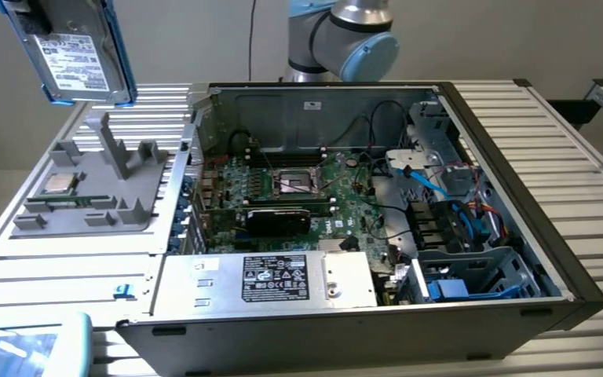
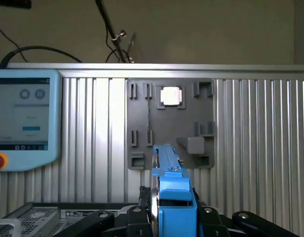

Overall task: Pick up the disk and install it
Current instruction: 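Pick up the disk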

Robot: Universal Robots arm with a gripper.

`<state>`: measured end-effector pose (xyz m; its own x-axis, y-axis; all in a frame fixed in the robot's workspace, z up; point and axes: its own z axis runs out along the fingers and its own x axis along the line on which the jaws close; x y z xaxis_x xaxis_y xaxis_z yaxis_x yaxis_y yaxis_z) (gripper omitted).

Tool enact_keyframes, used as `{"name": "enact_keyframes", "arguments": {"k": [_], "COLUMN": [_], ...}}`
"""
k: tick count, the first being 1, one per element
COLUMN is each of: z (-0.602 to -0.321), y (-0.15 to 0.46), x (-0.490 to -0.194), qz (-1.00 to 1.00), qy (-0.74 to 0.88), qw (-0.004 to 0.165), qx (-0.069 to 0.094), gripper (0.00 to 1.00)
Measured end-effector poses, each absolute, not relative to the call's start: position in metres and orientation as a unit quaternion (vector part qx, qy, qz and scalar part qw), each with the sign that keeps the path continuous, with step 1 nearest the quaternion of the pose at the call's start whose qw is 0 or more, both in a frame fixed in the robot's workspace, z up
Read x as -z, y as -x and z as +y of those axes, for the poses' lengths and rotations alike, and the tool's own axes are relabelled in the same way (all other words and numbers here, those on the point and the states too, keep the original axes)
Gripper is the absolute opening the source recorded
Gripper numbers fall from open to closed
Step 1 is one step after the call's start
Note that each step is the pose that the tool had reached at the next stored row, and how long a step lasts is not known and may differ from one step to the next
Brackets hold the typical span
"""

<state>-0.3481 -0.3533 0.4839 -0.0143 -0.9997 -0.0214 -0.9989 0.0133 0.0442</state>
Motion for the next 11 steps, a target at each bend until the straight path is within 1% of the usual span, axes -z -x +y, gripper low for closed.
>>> {"name": "enact_keyframes", "arguments": {"k": [11], "z": [-0.379], "y": [0.31], "x": [-0.487], "qz": [-0.712], "qy": [-0.702], "qw": [0.011], "qx": [0.027], "gripper": [0.37]}}
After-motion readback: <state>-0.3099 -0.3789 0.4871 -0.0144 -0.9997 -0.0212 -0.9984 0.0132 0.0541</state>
